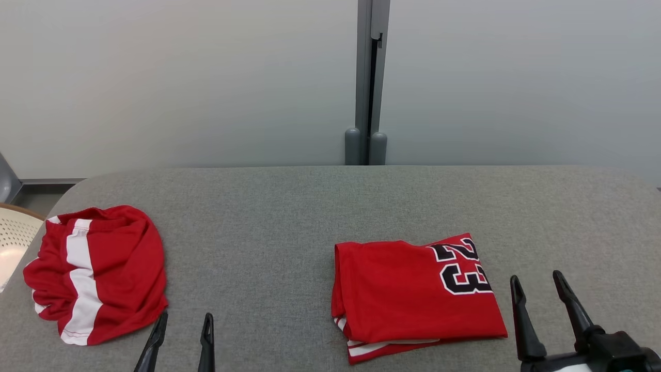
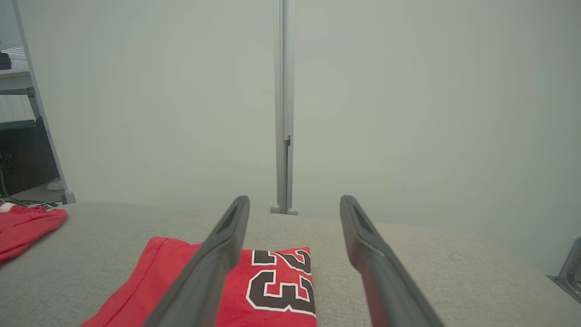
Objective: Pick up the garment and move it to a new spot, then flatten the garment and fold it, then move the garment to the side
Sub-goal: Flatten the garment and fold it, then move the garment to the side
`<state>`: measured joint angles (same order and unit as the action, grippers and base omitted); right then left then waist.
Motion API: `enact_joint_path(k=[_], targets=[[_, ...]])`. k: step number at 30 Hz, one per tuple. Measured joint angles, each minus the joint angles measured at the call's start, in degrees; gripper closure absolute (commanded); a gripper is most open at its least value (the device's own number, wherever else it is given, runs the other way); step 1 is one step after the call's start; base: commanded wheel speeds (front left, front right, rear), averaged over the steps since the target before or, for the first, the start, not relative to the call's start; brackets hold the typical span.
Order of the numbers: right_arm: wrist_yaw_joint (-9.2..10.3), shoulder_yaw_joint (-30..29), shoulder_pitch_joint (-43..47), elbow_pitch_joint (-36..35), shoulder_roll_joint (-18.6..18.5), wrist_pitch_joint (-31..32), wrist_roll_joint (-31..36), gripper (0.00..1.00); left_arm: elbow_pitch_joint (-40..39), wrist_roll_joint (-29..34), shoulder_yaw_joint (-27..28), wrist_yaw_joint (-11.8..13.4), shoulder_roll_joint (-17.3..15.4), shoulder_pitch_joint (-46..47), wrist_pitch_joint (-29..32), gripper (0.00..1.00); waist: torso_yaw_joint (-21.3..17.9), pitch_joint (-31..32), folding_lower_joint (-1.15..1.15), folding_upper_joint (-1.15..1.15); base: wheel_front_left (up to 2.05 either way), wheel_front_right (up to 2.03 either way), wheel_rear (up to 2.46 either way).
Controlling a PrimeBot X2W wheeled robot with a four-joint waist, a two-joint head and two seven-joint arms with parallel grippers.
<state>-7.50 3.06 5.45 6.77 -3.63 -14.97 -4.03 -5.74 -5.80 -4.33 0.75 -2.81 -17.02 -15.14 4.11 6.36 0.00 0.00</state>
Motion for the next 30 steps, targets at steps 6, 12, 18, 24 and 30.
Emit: enact_joint_path(k=[6, 12, 18, 24, 30], targets=[[0.01, 0.93, 1.47, 1.47, 0.47, 0.01, -0.01, 0.00, 1.13, 0.74, 0.96, -0.64, 0.00, -1.48, 0.01, 0.00, -0.02, 0.49, 0.00, 0.00, 0.00, 0.00, 0.00], [0.00, 1.15, 1.44, 1.41, 0.59, 0.01, 0.08, 0.00, 0.87, 1.11, 1.14, -0.51, 0.00, -1.48, 0.00, 0.00, 0.00, 0.18, 0.00, 0.00, 0.00, 0.00, 0.00], [0.01, 1.42, 1.35, 1.35, 0.68, 0.00, 0.13, 0.00, 0.89, 1.24, 1.08, -0.51, 0.00, -1.48, 0.00, 0.00, -0.01, -0.16, 0.00, 0.00, 0.00, 0.00, 0.00], [0.01, 1.35, 1.35, 1.43, 0.70, 0.00, 0.10, 0.00, 1.19, 1.78, 0.99, -0.52, -0.01, -1.46, 0.01, 0.00, 0.24, -0.32, 0.00, 0.00, 0.00, 0.00, 0.00], [0.00, 1.42, 1.36, 1.97, 0.74, 0.00, -0.53, 0.00, 1.37, 2.43, 0.60, -0.77, 0.00, -1.37, 0.00, 0.00, 0.53, -0.60, 0.00, 0.00, 0.00, 0.00, 0.00]])
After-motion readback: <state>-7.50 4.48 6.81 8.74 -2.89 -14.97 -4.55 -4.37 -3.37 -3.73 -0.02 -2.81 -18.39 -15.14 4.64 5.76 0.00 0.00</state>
